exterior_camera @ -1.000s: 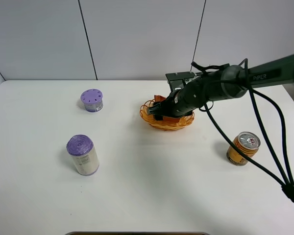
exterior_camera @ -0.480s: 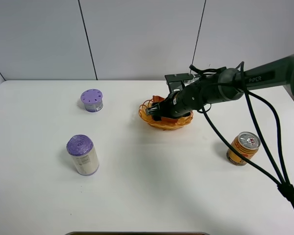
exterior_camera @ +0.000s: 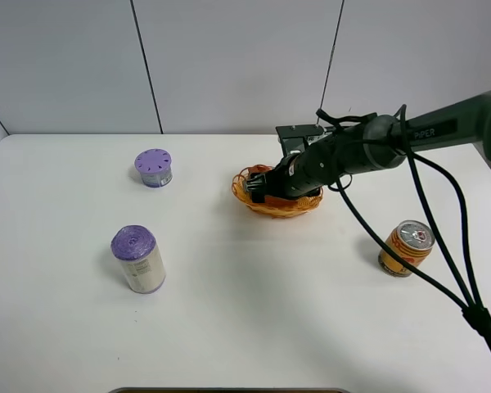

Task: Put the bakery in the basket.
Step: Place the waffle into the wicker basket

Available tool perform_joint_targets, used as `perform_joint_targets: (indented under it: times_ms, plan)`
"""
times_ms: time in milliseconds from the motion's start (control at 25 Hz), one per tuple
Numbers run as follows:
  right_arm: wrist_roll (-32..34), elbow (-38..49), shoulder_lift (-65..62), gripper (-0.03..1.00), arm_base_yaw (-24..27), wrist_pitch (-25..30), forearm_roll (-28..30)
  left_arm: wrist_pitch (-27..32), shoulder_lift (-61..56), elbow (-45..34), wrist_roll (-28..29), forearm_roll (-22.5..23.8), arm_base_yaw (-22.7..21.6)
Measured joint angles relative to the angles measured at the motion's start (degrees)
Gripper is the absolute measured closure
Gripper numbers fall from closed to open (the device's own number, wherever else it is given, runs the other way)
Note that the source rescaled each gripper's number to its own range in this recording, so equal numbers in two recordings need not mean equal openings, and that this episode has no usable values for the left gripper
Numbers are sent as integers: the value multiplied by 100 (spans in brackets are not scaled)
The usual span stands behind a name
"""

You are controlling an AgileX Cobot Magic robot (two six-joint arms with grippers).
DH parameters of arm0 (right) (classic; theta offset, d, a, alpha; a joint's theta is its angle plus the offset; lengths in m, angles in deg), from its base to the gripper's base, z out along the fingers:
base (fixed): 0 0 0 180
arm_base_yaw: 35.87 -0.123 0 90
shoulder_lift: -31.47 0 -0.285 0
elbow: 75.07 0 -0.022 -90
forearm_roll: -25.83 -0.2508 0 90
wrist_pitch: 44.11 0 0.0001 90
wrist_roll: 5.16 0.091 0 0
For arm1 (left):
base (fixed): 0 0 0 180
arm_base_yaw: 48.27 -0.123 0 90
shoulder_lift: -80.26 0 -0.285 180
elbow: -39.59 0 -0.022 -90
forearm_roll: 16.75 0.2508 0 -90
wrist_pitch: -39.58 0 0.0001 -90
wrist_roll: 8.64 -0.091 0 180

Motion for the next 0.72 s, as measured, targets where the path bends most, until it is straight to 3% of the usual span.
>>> perform_joint_targets:
  times_ms: [160, 720]
  plan:
    - [0, 0, 49, 46, 0, 9, -2, 0, 0, 0, 0, 0, 0]
    - [-55, 0, -185, 45, 0, 9, -2, 0, 0, 0, 0, 0, 0]
